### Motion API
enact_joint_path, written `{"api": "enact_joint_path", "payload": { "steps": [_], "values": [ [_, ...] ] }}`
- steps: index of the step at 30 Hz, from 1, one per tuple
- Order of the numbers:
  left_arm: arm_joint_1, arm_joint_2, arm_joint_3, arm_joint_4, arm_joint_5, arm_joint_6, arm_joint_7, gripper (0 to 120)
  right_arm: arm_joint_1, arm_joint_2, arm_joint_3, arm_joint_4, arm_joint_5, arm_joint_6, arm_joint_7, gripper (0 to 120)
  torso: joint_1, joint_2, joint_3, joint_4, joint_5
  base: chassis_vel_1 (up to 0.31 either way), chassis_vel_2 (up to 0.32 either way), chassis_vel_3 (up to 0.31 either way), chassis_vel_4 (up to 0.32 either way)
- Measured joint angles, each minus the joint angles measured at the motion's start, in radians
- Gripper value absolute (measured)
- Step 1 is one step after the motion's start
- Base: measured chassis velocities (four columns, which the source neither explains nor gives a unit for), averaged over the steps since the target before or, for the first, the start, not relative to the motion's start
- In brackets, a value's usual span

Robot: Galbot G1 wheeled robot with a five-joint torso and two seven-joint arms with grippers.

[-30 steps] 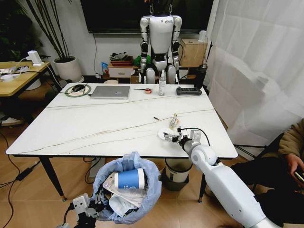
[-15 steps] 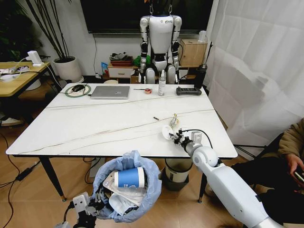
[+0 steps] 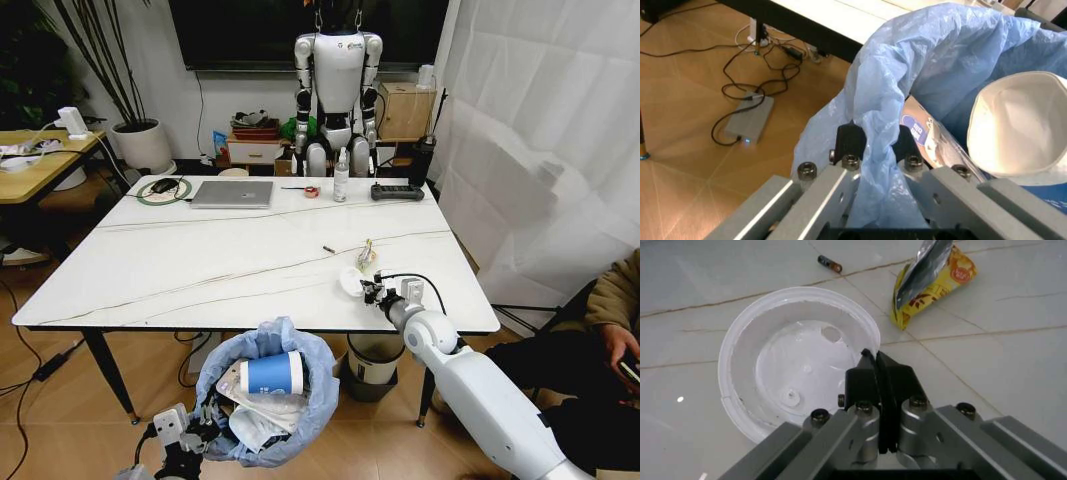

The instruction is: Pick up the trash bin and place the trash from the table into it.

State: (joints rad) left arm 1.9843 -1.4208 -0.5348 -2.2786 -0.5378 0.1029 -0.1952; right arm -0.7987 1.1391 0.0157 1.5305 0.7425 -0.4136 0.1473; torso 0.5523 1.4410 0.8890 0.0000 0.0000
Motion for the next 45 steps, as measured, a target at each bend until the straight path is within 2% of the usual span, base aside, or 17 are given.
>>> {"api": "enact_joint_path", "payload": {
  "steps": [17, 24, 32, 35, 45],
  "values": [
    [-0.004, -0.002, 0.004, 0.004, 0.001, 0.002, -0.001, 0, -0.025, -0.043, 0.012, 0.071, 0.029, 0.012, 0.000, 0, 0.000, 0.000, 0.000, -0.0001, 0.0001, 0.000, 0.000, 0.000, 0.000],
    [-0.009, -0.001, 0.000, 0.010, -0.002, 0.004, -0.002, 0, -0.056, -0.109, -0.003, 0.249, 0.087, 0.040, -0.021, 0, 0.000, 0.000, 0.000, -0.0003, -0.0003, 0.000, 0.000, 0.000, 0.000],
    [-0.009, -0.002, -0.006, 0.004, -0.006, 0.013, -0.004, 0, -0.075, -0.164, -0.127, 0.412, 0.131, 0.106, -0.067, 0, 0.000, 0.000, 0.000, -0.0001, -0.0001, 0.000, 0.000, 0.000, 0.000],
    [-0.010, -0.004, -0.012, 0.001, -0.007, 0.015, -0.005, 0, -0.053, -0.175, -0.267, 0.507, 0.174, 0.148, -0.083, 0, 0.000, 0.000, 0.000, 0.0001, -0.0002, 0.000, 0.000, 0.000, 0.000],
    [-0.017, -0.006, -0.022, -0.008, -0.013, 0.021, -0.009, 0, -0.071, -0.211, -0.401, 0.572, 0.142, 0.253, -0.180, 0, 0.000, 0.000, 0.000, -0.0001, -0.0001, 0.000, 0.000, 0.000, 0.000]
  ]
}}
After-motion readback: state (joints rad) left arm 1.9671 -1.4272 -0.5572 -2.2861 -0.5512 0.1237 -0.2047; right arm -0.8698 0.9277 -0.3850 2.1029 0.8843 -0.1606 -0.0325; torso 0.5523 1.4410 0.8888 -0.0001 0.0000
